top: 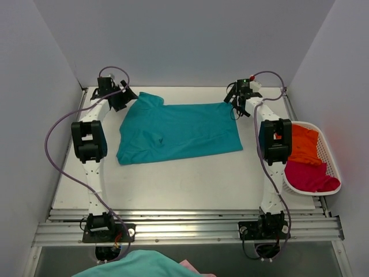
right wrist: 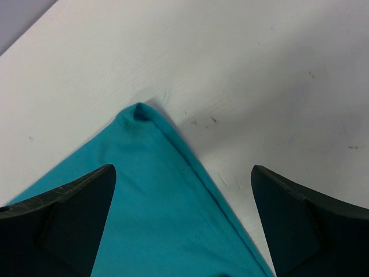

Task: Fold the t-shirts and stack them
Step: Fold the tshirt

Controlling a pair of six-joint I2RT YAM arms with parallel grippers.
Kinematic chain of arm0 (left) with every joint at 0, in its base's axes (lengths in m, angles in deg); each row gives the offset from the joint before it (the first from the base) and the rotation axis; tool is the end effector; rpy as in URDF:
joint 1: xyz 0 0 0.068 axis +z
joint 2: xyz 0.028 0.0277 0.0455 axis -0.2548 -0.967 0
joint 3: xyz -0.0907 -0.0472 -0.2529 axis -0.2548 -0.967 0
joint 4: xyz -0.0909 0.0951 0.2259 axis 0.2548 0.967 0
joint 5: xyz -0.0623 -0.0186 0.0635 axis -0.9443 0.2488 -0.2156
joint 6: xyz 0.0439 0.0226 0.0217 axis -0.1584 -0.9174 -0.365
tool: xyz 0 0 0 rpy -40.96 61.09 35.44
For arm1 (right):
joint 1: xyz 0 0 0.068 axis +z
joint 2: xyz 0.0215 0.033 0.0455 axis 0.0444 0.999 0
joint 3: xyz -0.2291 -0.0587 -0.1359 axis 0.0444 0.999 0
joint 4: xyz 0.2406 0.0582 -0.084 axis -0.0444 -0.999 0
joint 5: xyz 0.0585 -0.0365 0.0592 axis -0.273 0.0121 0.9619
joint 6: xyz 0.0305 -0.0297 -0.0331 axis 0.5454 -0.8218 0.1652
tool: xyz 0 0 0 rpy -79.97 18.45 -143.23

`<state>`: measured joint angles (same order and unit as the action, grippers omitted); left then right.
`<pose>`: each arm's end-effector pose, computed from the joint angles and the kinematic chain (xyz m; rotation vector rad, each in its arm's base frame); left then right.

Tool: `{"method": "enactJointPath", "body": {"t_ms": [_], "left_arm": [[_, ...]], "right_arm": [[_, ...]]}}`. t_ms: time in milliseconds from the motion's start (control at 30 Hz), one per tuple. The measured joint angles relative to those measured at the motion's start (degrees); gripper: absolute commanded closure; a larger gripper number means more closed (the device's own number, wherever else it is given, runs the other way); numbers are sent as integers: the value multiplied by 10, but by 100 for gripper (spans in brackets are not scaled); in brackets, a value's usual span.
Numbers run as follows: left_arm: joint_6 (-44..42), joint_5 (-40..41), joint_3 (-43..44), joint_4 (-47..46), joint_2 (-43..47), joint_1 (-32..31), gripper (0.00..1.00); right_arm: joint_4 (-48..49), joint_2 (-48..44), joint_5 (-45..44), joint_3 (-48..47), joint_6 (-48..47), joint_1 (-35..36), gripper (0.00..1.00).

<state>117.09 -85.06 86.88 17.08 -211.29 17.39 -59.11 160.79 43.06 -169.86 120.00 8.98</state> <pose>0.5496 0.0149 0.1871 -0.5559 2.2232 -0.6204 0.5246 0.0532 0.2096 0.6465 2.0689 0.2424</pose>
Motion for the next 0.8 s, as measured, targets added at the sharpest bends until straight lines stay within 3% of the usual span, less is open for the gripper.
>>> {"method": "enactJointPath", "body": {"t_ms": [233,367,800], "left_arm": [[0,-19,251,41,-155,3,6],[11,-25,350,41,-221,5,6],[78,-38,386,-24,-281,-10,4]], "right_arm": [[9,56,20,-73,1,-17,0],[14,68,33,-89,4,-26,0],[46,69,69,-90,21,-52,0]]}}
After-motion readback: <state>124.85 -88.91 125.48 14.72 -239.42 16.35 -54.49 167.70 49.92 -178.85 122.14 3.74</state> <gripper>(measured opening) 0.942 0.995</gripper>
